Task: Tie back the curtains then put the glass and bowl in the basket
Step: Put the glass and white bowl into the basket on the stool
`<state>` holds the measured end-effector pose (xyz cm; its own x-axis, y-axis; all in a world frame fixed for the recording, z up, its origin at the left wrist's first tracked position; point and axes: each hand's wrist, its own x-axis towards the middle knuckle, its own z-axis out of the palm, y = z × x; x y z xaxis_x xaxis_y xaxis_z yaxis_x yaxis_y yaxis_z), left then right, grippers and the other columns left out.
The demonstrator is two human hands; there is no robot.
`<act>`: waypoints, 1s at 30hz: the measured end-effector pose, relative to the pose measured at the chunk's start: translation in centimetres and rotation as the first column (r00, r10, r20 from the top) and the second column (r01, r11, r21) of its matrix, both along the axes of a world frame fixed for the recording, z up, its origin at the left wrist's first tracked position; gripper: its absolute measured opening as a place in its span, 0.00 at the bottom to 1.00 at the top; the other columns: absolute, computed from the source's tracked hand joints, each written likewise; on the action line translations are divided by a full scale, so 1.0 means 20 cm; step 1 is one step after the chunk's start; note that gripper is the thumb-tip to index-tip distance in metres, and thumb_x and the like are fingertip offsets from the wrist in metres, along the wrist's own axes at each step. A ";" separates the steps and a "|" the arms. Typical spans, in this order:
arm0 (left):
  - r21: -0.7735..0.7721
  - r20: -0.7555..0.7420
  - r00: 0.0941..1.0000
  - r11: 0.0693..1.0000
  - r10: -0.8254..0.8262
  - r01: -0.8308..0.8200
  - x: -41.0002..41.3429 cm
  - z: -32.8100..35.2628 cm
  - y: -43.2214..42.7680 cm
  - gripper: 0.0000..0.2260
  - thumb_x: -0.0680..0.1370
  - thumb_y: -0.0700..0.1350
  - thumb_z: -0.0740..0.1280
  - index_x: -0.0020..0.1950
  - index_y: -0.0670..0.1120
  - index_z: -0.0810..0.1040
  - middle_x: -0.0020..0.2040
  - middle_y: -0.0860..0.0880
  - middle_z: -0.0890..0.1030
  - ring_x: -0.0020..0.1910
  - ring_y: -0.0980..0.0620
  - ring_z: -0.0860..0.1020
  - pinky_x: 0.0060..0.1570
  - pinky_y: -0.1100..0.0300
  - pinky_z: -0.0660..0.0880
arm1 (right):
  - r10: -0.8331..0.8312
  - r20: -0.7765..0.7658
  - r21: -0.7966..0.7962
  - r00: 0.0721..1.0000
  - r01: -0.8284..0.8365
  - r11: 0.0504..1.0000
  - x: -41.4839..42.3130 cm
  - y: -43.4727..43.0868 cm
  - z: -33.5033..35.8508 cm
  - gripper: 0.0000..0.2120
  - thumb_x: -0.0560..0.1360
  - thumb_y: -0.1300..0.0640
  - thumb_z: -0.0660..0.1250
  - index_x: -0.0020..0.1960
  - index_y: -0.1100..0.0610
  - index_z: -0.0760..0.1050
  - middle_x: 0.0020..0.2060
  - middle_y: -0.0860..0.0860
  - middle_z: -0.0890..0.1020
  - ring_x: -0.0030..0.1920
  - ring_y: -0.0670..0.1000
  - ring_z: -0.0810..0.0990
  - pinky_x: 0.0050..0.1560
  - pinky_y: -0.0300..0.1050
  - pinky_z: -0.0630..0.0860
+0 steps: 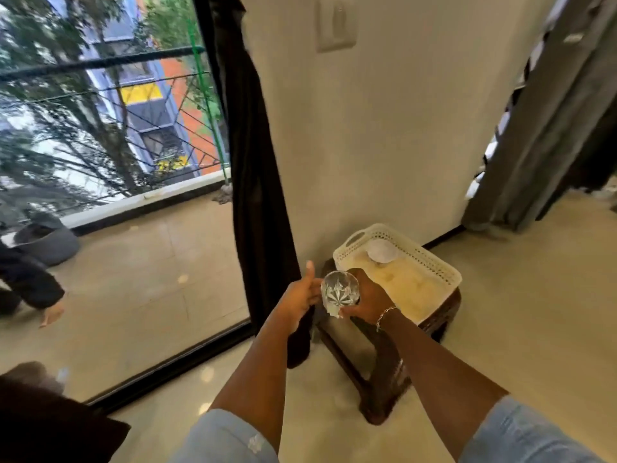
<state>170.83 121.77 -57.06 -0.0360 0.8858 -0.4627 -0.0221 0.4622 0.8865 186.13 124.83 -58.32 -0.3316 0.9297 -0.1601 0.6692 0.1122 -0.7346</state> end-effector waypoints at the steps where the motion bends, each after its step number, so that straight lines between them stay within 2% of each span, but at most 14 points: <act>1: -0.015 0.005 1.000 1.000 -0.023 0.023 0.05 0.00 0.04 0.26 0.79 0.61 0.47 0.51 0.46 0.78 0.51 0.48 0.79 0.53 0.51 0.75 0.64 0.57 0.60 | -0.005 0.007 -0.011 1.000 0.005 1.000 0.05 0.03 0.00 0.41 0.56 0.53 0.76 0.65 0.60 0.63 0.59 0.56 0.76 0.60 0.57 0.75 0.59 0.46 0.72; 3: -0.050 -0.010 0.998 0.997 -0.065 0.065 0.16 0.00 0.13 0.28 0.78 0.62 0.49 0.57 0.43 0.77 0.55 0.45 0.78 0.59 0.47 0.74 0.69 0.52 0.62 | -0.037 0.014 -0.043 0.999 0.037 0.998 0.17 0.11 -0.03 0.39 0.62 0.60 0.77 0.67 0.61 0.61 0.61 0.56 0.75 0.61 0.56 0.74 0.56 0.41 0.69; 5: -0.089 -0.037 0.996 0.993 -0.081 0.077 0.21 0.00 0.20 0.30 0.76 0.65 0.51 0.58 0.43 0.77 0.55 0.43 0.79 0.61 0.45 0.74 0.69 0.51 0.62 | -0.048 0.031 -0.050 0.998 0.050 0.998 0.23 0.15 -0.04 0.38 0.64 0.63 0.76 0.68 0.60 0.60 0.62 0.56 0.74 0.62 0.56 0.74 0.54 0.40 0.68; 9: -0.123 -0.045 0.989 0.983 -0.143 0.136 0.33 -0.03 0.38 0.32 0.76 0.66 0.51 0.61 0.42 0.76 0.62 0.40 0.76 0.67 0.41 0.69 0.70 0.49 0.60 | -0.110 0.052 -0.045 0.993 0.112 0.993 0.38 0.25 -0.08 0.41 0.64 0.60 0.77 0.70 0.61 0.58 0.66 0.56 0.72 0.65 0.56 0.71 0.61 0.42 0.66; 13: -0.147 -0.035 0.977 0.968 -0.208 0.201 0.44 -0.08 0.61 0.33 0.77 0.66 0.49 0.60 0.40 0.76 0.57 0.41 0.77 0.67 0.43 0.68 0.71 0.48 0.59 | -0.173 0.084 -0.053 0.981 0.177 0.983 0.50 0.43 -0.14 0.40 0.64 0.58 0.78 0.69 0.61 0.59 0.64 0.57 0.72 0.64 0.57 0.72 0.60 0.42 0.67; 17: -0.171 -0.019 0.952 0.939 -0.307 0.299 0.50 -0.17 0.84 0.33 0.77 0.65 0.46 0.62 0.40 0.75 0.61 0.43 0.76 0.64 0.44 0.68 0.71 0.50 0.56 | -0.221 0.092 -0.071 0.971 0.227 0.971 0.56 0.62 -0.22 0.42 0.65 0.58 0.77 0.71 0.60 0.57 0.67 0.57 0.70 0.66 0.57 0.70 0.63 0.42 0.65; 19: -0.181 -0.053 0.939 0.928 -0.339 0.325 0.50 -0.23 0.95 0.34 0.78 0.64 0.45 0.63 0.40 0.75 0.62 0.44 0.77 0.66 0.46 0.68 0.69 0.54 0.57 | -0.236 0.101 -0.080 0.967 0.244 0.967 0.55 0.71 -0.27 0.43 0.65 0.59 0.77 0.72 0.60 0.56 0.67 0.57 0.69 0.66 0.56 0.69 0.63 0.41 0.64; 21: -0.189 -0.120 0.916 0.915 -0.382 0.357 0.49 -0.29 1.08 0.34 0.77 0.65 0.45 0.63 0.42 0.76 0.63 0.44 0.77 0.68 0.46 0.68 0.70 0.53 0.55 | -0.228 0.141 -0.090 0.963 0.241 0.966 0.53 0.82 -0.34 0.43 0.64 0.60 0.77 0.72 0.60 0.57 0.67 0.58 0.67 0.65 0.56 0.69 0.63 0.42 0.65; 24: -0.230 -0.261 0.836 0.872 -0.483 0.432 0.48 -0.35 1.21 0.33 0.77 0.65 0.44 0.65 0.45 0.74 0.71 0.45 0.68 0.73 0.45 0.59 0.72 0.50 0.51 | -0.235 0.180 -0.103 0.955 0.256 0.961 0.50 0.94 -0.45 0.44 0.63 0.62 0.77 0.71 0.62 0.57 0.68 0.59 0.63 0.65 0.58 0.70 0.64 0.48 0.69; 27: -0.290 -0.444 0.626 0.764 -0.641 0.577 0.49 -0.43 1.33 0.31 0.78 0.65 0.42 0.71 0.48 0.67 0.76 0.42 0.58 0.76 0.44 0.46 0.72 0.47 0.36 | -0.278 0.215 -0.102 0.936 0.305 0.947 0.48 1.04 -0.57 0.43 0.63 0.61 0.77 0.71 0.61 0.58 0.67 0.59 0.64 0.66 0.58 0.68 0.65 0.49 0.69; 29: -0.336 -0.523 0.511 0.716 -0.682 0.612 0.48 -0.52 1.37 0.35 0.73 0.71 0.43 0.72 0.53 0.65 0.76 0.42 0.55 0.76 0.44 0.41 0.71 0.47 0.33 | -0.271 0.258 -0.110 0.927 0.307 0.945 0.48 1.07 -0.63 0.43 0.63 0.60 0.77 0.72 0.61 0.58 0.68 0.58 0.64 0.67 0.58 0.66 0.66 0.48 0.67; 30: -0.348 -0.534 0.494 0.711 -0.686 0.611 0.48 -0.58 1.39 0.34 0.72 0.71 0.45 0.71 0.56 0.65 0.77 0.42 0.53 0.76 0.42 0.39 0.71 0.46 0.34 | -0.265 0.276 -0.119 0.924 0.306 0.945 0.48 1.08 -0.67 0.43 0.64 0.59 0.77 0.72 0.61 0.57 0.69 0.58 0.64 0.68 0.58 0.66 0.66 0.47 0.67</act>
